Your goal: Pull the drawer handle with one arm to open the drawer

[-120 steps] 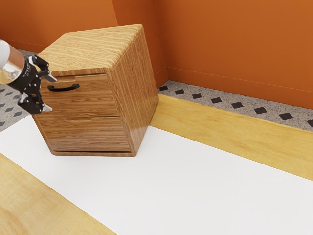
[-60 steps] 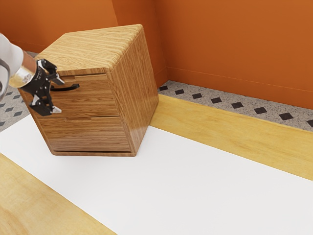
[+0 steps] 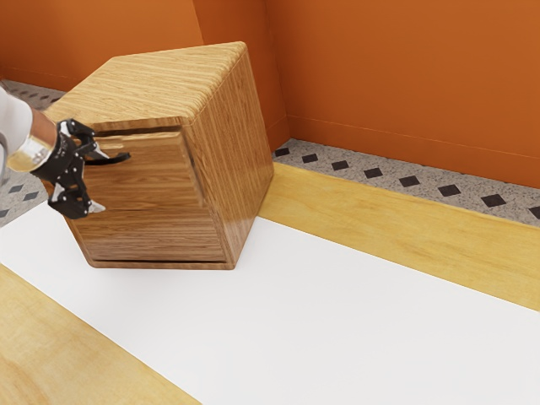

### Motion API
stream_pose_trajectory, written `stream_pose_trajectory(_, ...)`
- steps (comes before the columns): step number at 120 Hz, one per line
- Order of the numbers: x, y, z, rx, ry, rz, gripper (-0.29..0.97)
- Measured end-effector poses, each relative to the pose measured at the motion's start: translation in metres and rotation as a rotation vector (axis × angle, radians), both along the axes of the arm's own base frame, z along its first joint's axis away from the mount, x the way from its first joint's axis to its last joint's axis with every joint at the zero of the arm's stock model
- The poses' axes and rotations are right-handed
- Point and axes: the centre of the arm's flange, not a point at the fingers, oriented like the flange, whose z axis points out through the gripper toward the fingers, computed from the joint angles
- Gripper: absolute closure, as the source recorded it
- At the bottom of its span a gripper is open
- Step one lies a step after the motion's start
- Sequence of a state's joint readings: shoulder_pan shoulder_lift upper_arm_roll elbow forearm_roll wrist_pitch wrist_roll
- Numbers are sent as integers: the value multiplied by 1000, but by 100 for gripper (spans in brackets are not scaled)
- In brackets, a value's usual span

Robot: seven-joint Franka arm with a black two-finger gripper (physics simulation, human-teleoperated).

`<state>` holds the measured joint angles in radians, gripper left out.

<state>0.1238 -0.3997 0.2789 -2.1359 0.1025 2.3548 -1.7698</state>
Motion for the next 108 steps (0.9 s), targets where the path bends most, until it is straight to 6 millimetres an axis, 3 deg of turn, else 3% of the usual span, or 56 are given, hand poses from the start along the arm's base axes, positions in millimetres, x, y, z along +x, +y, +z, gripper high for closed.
stream_pose_trajectory(46, -51, -7, -11, 4, -25, 6, 0)
stream_pose_trajectory(82, -80, -39, -9, 50, -38, 5, 0)
stream_pose_trajectory(108, -101, -54, -22, 64, -28, 5, 1)
